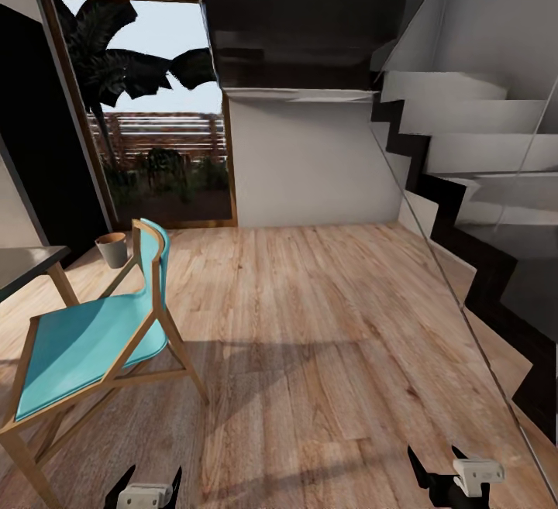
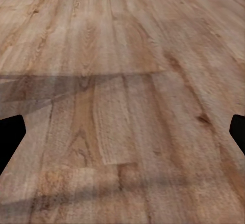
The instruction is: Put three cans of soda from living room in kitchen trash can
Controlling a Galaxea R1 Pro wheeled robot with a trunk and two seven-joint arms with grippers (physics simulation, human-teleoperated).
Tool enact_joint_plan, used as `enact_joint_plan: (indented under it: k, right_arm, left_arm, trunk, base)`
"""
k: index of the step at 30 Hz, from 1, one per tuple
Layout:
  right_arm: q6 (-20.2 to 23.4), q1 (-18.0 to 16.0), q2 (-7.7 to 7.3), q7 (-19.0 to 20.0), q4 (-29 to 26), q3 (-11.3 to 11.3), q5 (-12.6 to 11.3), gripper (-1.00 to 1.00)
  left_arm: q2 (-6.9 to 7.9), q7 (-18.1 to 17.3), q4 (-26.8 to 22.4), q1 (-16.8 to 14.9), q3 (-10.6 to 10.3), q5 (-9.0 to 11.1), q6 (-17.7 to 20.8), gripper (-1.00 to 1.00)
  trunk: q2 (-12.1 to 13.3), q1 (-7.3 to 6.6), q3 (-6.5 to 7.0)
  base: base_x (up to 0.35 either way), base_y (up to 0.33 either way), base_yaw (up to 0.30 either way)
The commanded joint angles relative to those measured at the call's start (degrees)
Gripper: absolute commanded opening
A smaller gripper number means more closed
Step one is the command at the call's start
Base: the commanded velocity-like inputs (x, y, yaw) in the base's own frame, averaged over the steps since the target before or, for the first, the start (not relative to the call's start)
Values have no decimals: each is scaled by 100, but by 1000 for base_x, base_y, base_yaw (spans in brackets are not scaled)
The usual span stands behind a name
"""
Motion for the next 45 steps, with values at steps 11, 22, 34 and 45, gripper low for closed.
enact_joint_plan:
  k: [11,22,34,45]
  right_arm:
    - [-8,0,2,6,0,-8,0,100]
    - [-14,0,3,9,0,-9,0,100]
    - [-18,0,5,37,0,-9,0,100]
    - [-19,0,5,44,0,-9,0,100]
  left_arm:
    - [0,9,-32,0,-8,5,-14,100]
    - [0,-12,-5,0,-3,2,1,100]
    - [0,-10,-5,0,-4,5,3,100]
    - [0,0,-38,4,-8,6,-11,100]
  trunk:
    - [0,0,-1]
    - [-321,176,-145]
    - [-802,439,-360]
    - [-1083,593,-486]
  base:
    - [0,0,0]
    - [0,0,0]
    - [0,0,0]
    - [0,0,0]
